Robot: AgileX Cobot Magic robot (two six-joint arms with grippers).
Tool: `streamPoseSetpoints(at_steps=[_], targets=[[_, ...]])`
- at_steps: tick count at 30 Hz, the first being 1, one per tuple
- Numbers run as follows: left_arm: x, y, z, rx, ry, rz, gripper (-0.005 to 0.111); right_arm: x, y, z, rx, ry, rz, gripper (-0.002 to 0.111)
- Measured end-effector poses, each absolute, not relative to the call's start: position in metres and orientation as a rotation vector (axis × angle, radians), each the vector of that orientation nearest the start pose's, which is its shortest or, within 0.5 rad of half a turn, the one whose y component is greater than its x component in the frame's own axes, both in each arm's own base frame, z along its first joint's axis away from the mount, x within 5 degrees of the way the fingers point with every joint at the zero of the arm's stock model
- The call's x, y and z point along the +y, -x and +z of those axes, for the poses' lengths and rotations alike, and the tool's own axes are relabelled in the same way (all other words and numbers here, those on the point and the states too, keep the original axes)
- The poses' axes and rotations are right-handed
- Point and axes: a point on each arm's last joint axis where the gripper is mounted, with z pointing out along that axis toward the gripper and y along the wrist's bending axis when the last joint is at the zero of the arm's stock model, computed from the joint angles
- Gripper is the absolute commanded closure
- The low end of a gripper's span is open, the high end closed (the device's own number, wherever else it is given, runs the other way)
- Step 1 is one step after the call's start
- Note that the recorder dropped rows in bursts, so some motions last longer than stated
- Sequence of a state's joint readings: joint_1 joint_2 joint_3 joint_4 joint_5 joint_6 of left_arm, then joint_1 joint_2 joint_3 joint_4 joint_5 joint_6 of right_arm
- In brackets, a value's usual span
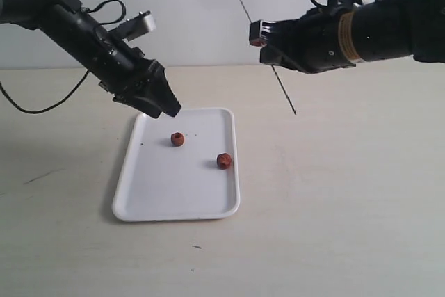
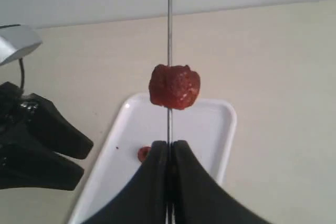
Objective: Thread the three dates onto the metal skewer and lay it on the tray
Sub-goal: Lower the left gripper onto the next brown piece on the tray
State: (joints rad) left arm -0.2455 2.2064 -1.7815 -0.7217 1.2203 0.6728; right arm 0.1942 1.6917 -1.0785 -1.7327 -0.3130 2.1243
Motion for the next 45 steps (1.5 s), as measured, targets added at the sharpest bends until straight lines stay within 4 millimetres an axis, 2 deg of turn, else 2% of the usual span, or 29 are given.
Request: streamPoseSetpoints(at_steps=[2, 3, 5, 7, 9, 14, 18, 23, 28, 45], targets=[[-0.171, -0.419, 0.191, 2.657, -1.055, -0.891, 0.052, 0.093, -0.357, 0.237, 2.215, -0.043, 0.650, 0.108], [-0.177, -0.416, 0.186, 2.648, -1.190, -0.751, 0.052, 0.091, -0.354, 0.231, 2.235, -0.049, 0.642, 0.108], [-0.182, -0.415, 0.178, 2.637, -1.337, -0.472, 0.052, 0.092, -0.351, 0.228, 2.251, -0.036, 0.664, 0.108], [-0.182, -0.419, 0.176, 2.590, -1.390, -0.287, 0.052, 0.096, -0.349, 0.229, 2.259, 0.006, 0.707, 0.108], [-0.184, -0.425, 0.177, 2.533, -1.380, -0.227, 0.052, 0.098, -0.347, 0.229, 2.263, 0.038, 0.736, 0.108], [-0.187, -0.429, 0.178, 2.468, -1.373, -0.219, 0.052, 0.099, -0.347, 0.229, 2.263, 0.057, 0.744, 0.108], [-0.194, -0.428, 0.172, 2.420, -1.449, -0.254, 0.052, 0.099, -0.347, 0.229, 2.261, 0.071, 0.740, 0.108], [-0.208, -0.423, 0.163, 2.363, -1.558, -0.257, 0.052, 0.099, -0.347, 0.229, 2.261, 0.077, 0.740, 0.108], [-0.219, -0.422, 0.159, 2.315, -1.567, -0.239, 0.052, 0.099, -0.347, 0.229, 2.261, 0.077, 0.740, 0.108], [-0.218, -0.426, 0.142, 2.384, -1.512, -0.184, 0.047, 0.099, -0.347, 0.229, 2.260, 0.079, 0.739, 0.108]])
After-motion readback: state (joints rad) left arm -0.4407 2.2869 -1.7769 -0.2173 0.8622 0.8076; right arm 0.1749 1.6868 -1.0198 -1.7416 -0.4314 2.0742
